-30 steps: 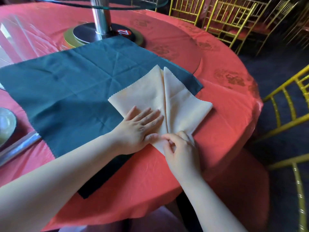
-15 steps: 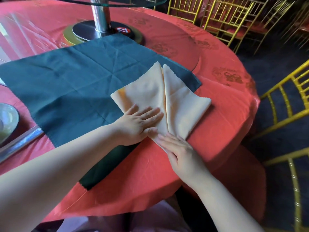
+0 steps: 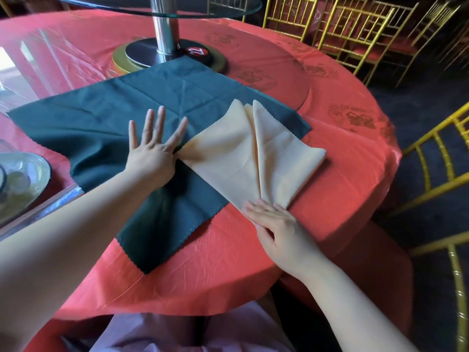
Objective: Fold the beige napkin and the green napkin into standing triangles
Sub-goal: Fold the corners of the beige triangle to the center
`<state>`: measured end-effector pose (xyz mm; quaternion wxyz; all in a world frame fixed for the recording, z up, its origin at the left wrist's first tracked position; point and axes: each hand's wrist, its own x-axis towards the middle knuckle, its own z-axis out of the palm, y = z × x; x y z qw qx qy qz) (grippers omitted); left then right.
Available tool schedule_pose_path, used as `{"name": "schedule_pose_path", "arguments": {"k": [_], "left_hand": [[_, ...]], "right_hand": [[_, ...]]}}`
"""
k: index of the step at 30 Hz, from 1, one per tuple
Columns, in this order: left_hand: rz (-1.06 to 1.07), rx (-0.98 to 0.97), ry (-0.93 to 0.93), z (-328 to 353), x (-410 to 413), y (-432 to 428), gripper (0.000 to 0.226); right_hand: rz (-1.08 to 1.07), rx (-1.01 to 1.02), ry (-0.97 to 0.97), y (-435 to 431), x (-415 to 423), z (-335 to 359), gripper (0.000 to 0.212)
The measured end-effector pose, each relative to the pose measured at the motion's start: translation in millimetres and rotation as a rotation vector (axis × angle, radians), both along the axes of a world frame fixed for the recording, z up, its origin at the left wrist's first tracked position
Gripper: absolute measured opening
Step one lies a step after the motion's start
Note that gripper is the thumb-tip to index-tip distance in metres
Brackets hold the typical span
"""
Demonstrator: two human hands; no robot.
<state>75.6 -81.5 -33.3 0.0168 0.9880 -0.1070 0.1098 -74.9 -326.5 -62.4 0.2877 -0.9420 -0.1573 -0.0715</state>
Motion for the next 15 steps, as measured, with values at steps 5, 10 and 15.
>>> {"name": "schedule_pose_path", "arguments": {"k": [5, 10, 15], "left_hand": [[-0.077, -0.106, -0.094, 5.2, -20.9, -22.0, 0.074], [-0.544, -0.213, 0.157, 0.6, -75.4, -87.3, 0.066], [-0.56, -0.325, 0.293, -11.7, -94.6, -112.7, 0.059]], "right_hand": [[-0.013, 0.001, -0.029, 0.5, -1.0, 0.0, 0.049], [-0.01, 0.162, -0.033, -4.6, 0.3, 5.0, 0.032], [-0.106, 0.308, -0.069, -38.7, 5.8, 19.3, 0.029]]}}
